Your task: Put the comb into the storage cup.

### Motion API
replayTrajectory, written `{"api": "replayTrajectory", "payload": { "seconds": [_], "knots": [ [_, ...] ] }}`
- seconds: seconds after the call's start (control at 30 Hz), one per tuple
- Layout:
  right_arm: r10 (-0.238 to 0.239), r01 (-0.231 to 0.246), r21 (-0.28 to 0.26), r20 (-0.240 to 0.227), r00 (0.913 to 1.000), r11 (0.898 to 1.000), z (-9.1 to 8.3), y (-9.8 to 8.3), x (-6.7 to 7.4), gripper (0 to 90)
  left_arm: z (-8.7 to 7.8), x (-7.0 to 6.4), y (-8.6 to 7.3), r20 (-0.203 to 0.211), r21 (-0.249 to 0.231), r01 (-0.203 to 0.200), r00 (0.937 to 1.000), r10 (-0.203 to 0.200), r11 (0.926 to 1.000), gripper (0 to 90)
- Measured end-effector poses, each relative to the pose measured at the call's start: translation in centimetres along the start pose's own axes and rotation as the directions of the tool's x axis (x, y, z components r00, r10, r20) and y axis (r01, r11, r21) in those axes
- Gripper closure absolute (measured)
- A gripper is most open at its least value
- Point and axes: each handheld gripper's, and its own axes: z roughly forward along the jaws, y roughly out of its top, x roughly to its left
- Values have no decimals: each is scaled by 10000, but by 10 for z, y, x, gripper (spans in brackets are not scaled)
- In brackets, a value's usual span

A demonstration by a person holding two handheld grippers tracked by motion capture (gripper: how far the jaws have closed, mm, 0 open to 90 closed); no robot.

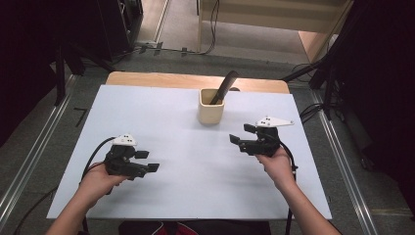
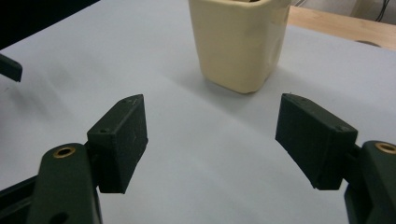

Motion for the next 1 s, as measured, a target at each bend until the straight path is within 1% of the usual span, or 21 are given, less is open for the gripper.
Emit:
{"api": "replayTrajectory", "payload": {
  "seconds": [0.03, 0.13, 0.27, 0.4, 0.57, 0.7, 0.8, 0.93, 1.0],
  "knots": [
    [-45, 45, -5, -63, 10000, 10000, 0, -1, 1, 232, 0, 0, 0, -7, -22, 2, 10000, -2, 10000, 317],
    [37, -36, 48, -229, 9997, 10000, -2, -4, 3, 232, 0, -1, -1, 22, 18, -67, 10000, 67, 10000, 317],
    [-87, 99, 255, -476, 9988, 9996, -3, -9, 7, 232, 0, -2, -3, 10, 0, -83, 10000, 83, 10000, 317],
    [-134, 166, 470, -670, 9977, 9988, -6, -15, 10, 232, 0, -3, -4, 91, 10, -131, 9999, 131, 9999, 317],
    [-216, 276, 790, -762, 9969, 9965, -9, -23, 13, 228, 0, -5, -6, 138, -21, -189, 9997, 189, 9998, 317],
    [-203, 277, 819, -889, 9958, 9963, -11, -28, 15, 228, 1, -5, -7, 169, 11, -195, 9997, 195, 9998, 317],
    [-238, 345, 1038, -1024, 9945, 9940, -12, -32, 16, 228, 1, -6, -9, 180, 17, -161, 9997, 161, 9999, 317],
    [-324, 462, 1310, -1050, 9939, 9903, -16, -37, 17, 227, 0, -6, -10, 144, 83, -226, 9996, 225, 9997, 317],
    [-326, 461, 1384, -982, 9946, 9893, -18, -39, 18, 227, 0, -7, -11, 169, 17, -249, 9995, 248, 9997, 317]
  ]
}}
